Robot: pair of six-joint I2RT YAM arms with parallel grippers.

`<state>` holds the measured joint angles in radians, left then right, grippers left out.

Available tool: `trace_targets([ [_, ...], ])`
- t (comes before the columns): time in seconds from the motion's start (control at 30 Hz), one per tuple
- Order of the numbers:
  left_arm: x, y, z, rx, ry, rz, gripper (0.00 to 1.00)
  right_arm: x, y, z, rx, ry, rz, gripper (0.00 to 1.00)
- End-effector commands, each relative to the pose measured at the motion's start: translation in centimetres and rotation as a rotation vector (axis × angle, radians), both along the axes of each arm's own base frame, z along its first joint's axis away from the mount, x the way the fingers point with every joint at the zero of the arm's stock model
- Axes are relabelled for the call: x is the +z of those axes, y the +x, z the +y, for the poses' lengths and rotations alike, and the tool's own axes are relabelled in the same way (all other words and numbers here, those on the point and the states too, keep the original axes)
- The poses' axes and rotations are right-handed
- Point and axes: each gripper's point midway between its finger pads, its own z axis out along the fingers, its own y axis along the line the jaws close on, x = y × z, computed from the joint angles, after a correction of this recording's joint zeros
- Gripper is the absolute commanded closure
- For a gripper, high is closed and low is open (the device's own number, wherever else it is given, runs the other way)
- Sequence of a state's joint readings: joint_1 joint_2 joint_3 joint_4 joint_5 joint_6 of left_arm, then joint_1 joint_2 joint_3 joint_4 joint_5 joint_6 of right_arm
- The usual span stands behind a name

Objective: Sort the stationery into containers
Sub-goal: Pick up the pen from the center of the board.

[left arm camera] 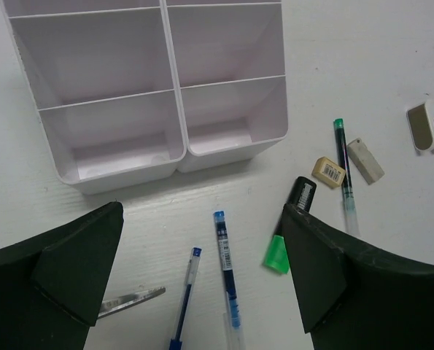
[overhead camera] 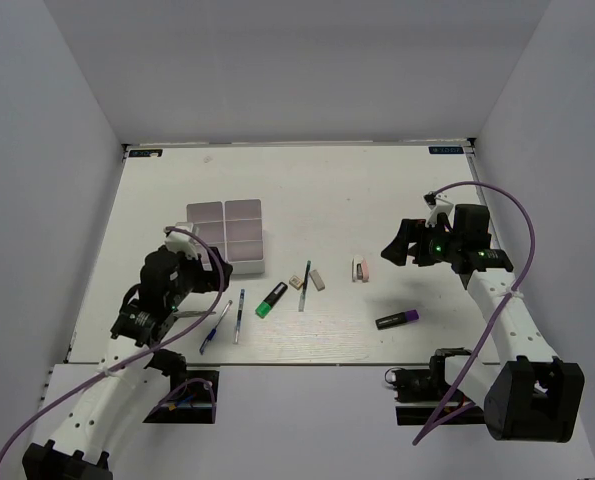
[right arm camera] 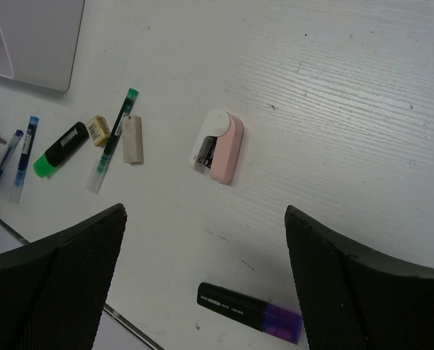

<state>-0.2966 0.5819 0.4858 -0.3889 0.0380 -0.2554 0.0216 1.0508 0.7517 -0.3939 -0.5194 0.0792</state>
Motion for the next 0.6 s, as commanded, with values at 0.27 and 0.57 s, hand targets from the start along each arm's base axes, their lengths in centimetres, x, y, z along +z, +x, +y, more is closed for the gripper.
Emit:
trace_targets([
  [0.27, -0.3, -0.3, -1.1, -0.061, -0.006, 0.03, 0.22, -0.2, -0.7, 0.4, 0.115, -0.028, -0.054, 0.1],
  [0.57, -5.4, -4.7, -0.5, -0.129, 0.19, 0.321, 0.58, 1.2, -3.9, 2.4, 0.389, -0.007, -0.095, 0.21],
])
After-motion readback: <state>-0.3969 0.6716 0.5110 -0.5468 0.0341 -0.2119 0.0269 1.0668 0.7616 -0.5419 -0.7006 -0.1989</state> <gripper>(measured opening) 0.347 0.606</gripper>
